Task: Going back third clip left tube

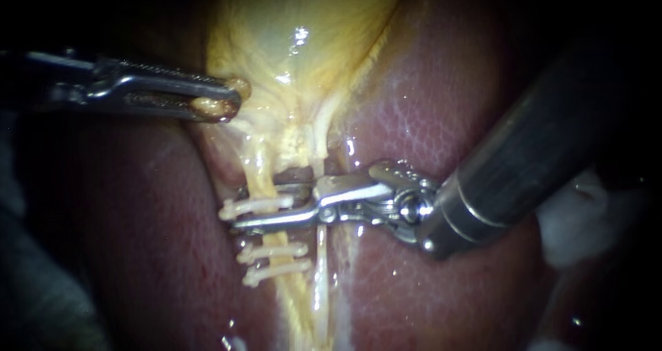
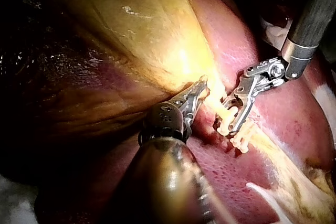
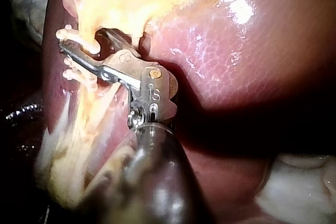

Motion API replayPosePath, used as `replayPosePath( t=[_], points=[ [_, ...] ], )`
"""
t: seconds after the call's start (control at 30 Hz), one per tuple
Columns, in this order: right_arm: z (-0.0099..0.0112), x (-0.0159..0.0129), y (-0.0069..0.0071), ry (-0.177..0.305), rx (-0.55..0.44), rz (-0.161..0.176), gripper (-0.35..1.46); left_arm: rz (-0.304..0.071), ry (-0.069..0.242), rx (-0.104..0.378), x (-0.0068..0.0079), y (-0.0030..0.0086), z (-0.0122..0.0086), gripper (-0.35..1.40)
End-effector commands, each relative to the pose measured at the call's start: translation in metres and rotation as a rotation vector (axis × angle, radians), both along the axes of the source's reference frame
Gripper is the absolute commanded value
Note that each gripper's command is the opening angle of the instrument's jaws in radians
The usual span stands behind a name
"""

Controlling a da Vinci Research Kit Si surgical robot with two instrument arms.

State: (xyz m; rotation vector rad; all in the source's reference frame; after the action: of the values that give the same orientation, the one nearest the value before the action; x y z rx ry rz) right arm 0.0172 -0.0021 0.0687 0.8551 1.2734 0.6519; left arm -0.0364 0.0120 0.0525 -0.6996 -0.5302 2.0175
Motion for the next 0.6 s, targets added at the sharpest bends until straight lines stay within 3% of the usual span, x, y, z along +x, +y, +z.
replayPosePath(
  t=[0.03, 0.2, 0.33, 0.47, 0.6],
  points=[
    [-0.0005, -0.0007, 0.0000, -0.012, -0.061, -0.015, 0.50, 0.001, 0.000, 0.000, 0.0000, 0.0000, 0.0000, -0.35],
    [-0.0032, -0.0038, -0.0005, -0.043, -0.318, -0.090, 0.50, 0.001, -0.001, 0.000, 0.0001, 0.0000, 0.0000, -0.35],
    [-0.0069, -0.0074, -0.0001, -0.060, -0.468, -0.123, 0.50, 0.001, -0.001, 0.000, 0.0002, 0.0000, 0.0000, -0.35],
    [-0.0099, -0.0110, 0.0006, -0.092, -0.542, -0.153, 0.50, 0.001, -0.001, 0.000, 0.0002, 0.0001, 0.0001, -0.35],
    [-0.0116, -0.0140, 0.0017, -0.110, -0.593, -0.150, 0.50, 0.002, -0.001, 0.000, 0.0003, 0.0001, 0.0002, -0.35]
  ],
)
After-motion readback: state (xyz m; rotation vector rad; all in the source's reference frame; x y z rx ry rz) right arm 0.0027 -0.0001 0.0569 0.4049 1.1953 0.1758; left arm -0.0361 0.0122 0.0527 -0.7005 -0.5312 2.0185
